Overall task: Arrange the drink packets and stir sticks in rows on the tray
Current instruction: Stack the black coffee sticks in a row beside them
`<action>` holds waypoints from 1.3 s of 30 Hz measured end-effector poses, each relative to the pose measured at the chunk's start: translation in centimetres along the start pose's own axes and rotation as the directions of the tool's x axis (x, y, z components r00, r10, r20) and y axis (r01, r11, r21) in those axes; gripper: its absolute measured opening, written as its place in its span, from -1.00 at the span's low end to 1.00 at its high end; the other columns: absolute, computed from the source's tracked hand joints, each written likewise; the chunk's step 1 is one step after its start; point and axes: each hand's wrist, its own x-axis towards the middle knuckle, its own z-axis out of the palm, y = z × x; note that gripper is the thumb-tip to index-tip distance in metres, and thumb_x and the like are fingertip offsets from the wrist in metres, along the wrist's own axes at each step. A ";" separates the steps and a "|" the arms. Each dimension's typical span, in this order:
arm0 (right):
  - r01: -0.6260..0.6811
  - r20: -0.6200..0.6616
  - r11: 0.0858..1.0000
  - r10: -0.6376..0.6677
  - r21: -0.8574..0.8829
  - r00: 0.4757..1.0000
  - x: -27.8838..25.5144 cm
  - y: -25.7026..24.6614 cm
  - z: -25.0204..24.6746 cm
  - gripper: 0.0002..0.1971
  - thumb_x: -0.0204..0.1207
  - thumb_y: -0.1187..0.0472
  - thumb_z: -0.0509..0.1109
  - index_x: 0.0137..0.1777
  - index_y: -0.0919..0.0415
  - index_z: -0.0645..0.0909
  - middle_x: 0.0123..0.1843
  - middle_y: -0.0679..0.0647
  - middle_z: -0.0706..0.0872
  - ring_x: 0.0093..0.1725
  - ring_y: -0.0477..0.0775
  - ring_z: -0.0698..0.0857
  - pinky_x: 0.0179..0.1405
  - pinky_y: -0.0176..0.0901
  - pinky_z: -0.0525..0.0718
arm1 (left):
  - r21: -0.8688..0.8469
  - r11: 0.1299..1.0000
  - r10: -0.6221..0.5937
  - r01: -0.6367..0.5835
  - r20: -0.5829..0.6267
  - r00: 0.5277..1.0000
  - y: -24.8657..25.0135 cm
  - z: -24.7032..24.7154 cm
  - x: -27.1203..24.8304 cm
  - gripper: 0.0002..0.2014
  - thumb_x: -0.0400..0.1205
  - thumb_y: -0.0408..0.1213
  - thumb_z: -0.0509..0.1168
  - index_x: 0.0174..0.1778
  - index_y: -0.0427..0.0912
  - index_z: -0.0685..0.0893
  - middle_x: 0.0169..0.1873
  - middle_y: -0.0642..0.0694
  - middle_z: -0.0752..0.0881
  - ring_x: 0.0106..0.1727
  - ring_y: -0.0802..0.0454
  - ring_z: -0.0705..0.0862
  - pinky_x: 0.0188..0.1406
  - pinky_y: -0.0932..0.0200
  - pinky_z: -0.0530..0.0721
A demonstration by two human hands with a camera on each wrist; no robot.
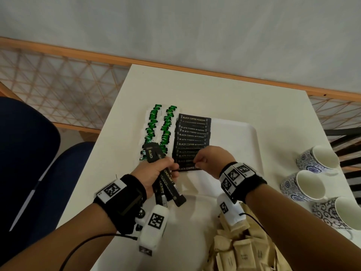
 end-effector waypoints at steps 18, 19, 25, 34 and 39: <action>-0.130 -0.111 0.913 0.186 0.386 0.976 -0.9 2.8 0.9 -0.47 0.53 0.43 0.21 0.44 -0.02 0.33 0.23 -0.01 0.56 0.06 -0.03 0.60 0.06 -0.20 0.62 | -0.069 0.996 -0.055 0.051 -0.059 0.997 -2.6 2.2 0.7 -0.91 0.60 -0.35 0.36 -0.07 -0.30 0.64 -0.15 -0.27 0.62 -0.19 -0.14 0.72 -0.20 0.05 0.78; -0.134 -0.104 0.912 0.188 0.387 0.977 -0.8 2.7 1.0 -0.48 0.54 0.42 0.21 0.45 -0.01 0.33 0.22 0.00 0.58 0.05 -0.01 0.61 0.02 -0.21 0.62 | -0.075 0.996 -0.050 0.045 -0.060 0.997 -2.5 2.2 0.7 -0.90 0.60 -0.35 0.36 -0.05 -0.31 0.63 -0.14 -0.26 0.61 -0.19 -0.13 0.71 -0.27 0.09 0.78; -0.155 -0.115 0.890 0.224 0.428 0.968 -0.9 2.9 1.4 -0.48 0.55 0.42 0.19 0.45 -0.02 0.33 0.21 0.01 0.57 0.00 -0.05 0.60 -0.15 -0.35 0.52 | -0.070 0.997 -0.026 0.021 -0.061 0.998 -2.3 2.4 0.8 -0.93 0.62 -0.36 0.33 -0.06 -0.30 0.61 -0.15 -0.27 0.56 -0.20 -0.12 0.66 -0.36 0.18 0.77; -0.236 0.048 0.860 0.240 0.452 0.969 -2.2 4.0 1.5 -0.19 0.33 0.31 0.56 0.50 0.01 0.21 -0.13 -0.02 0.63 -0.15 -0.05 0.63 -0.18 -0.27 0.58 | -0.077 0.997 -0.028 0.024 -0.055 0.998 -2.7 1.9 1.1 -0.89 0.60 -0.33 0.37 -0.04 -0.29 0.63 -0.20 -0.21 0.60 -0.21 -0.11 0.72 -0.25 0.10 0.72; -0.216 -0.007 0.853 0.249 0.475 0.969 -1.6 3.5 1.7 -0.22 0.37 0.35 0.51 0.53 0.06 0.19 -0.21 -0.06 0.61 -0.21 -0.10 0.60 -0.12 -0.26 0.59 | -0.066 0.998 -0.004 0.001 -0.049 0.999 -2.8 1.7 1.5 -0.92 0.60 -0.33 0.37 -0.09 -0.25 0.62 -0.26 -0.18 0.59 -0.23 -0.10 0.70 -0.28 0.10 0.70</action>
